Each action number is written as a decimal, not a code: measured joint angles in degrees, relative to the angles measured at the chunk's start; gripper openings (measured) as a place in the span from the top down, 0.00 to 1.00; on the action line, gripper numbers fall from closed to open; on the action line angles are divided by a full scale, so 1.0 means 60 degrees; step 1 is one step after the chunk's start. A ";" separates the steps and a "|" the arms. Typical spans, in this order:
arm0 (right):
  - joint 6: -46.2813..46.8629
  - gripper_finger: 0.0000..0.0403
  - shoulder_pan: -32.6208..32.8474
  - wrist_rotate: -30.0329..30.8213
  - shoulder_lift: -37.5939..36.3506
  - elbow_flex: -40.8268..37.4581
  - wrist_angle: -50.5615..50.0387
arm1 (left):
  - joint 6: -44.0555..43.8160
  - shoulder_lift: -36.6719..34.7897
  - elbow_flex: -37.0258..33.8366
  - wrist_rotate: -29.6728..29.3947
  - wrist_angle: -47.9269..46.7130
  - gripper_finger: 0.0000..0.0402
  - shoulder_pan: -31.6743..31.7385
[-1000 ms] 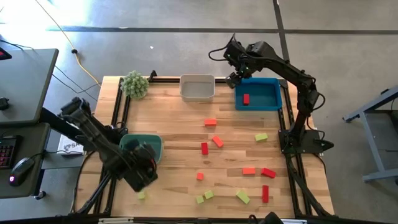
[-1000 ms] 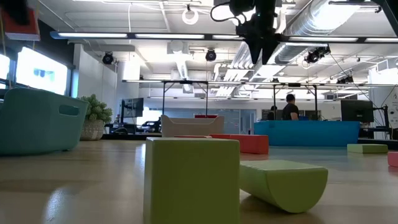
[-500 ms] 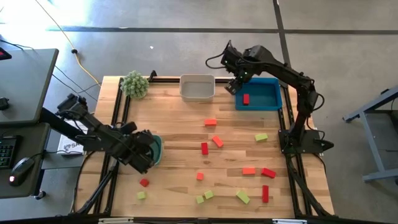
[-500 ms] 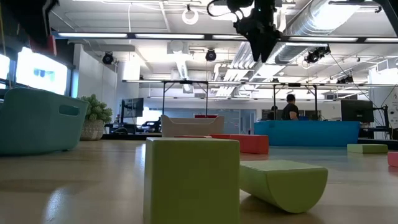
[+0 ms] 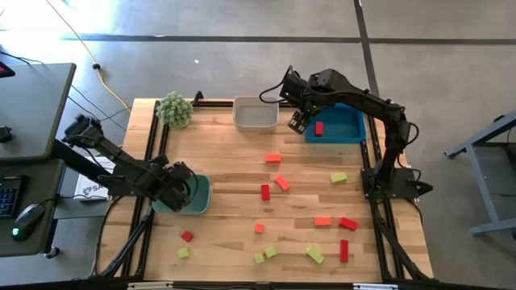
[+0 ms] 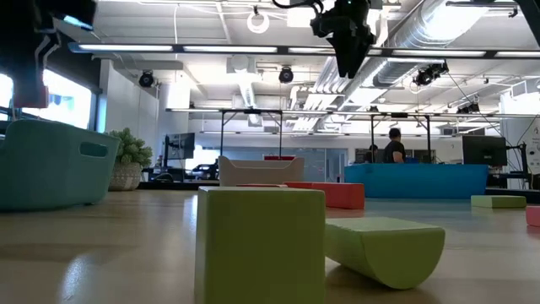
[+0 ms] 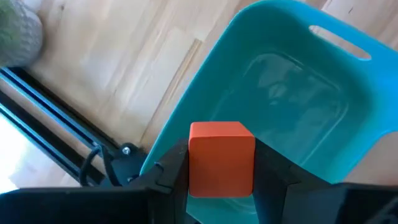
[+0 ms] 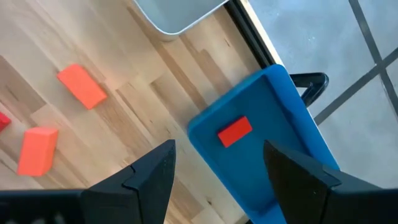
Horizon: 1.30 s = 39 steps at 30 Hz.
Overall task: Sort & place blocks by color
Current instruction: Put the orange block into the green bin, then put the green block into the gray bin
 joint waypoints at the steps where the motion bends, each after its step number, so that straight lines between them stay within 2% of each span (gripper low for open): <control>1: 0.0028 0.42 0.0026 -0.0003 0.0000 0.0000 0.0000 | 0.0017 -0.0168 -0.0184 0.0141 0.0181 0.74 0.0057; 8: 0.0862 0.42 0.0034 -0.0167 -0.0007 0.0000 0.0004 | 0.0760 -0.1011 -0.1648 0.1431 0.1717 0.74 0.0759; 14: 0.1588 0.42 0.0075 -0.1603 -0.0007 0.0000 0.0025 | 0.1337 -0.1264 -0.2387 0.2264 0.2885 0.74 0.1440; 18: 0.1752 0.42 0.0223 -0.1771 -0.0007 0.0000 0.0036 | 0.1650 -0.1271 -0.2518 0.2372 0.3119 0.74 0.1845; 23: 0.2226 0.42 0.0485 -0.2029 -0.0007 0.0000 0.0007 | 0.2044 -0.1290 -0.2621 0.2355 0.3140 0.63 0.2310; 27: 0.2654 0.42 0.0851 -0.2482 -0.0007 0.0000 0.0007 | 0.2399 -0.1287 -0.2828 0.2351 0.3343 0.61 0.2549; 31: 0.3029 0.42 0.1428 -0.2374 -0.0007 0.0000 0.0006 | 0.2514 -0.1287 -0.2951 0.2358 0.3543 0.61 0.2690; 36: 0.3097 0.42 0.2224 -0.1506 -0.0007 -0.0206 0.0000 | 0.2815 -0.1287 -0.2947 0.2440 0.3599 0.61 0.2871; 39: 0.2806 0.42 0.2615 -0.1399 -0.0010 -0.0556 0.0002 | 0.3177 -0.1287 -0.2941 0.2499 0.3594 0.61 0.3061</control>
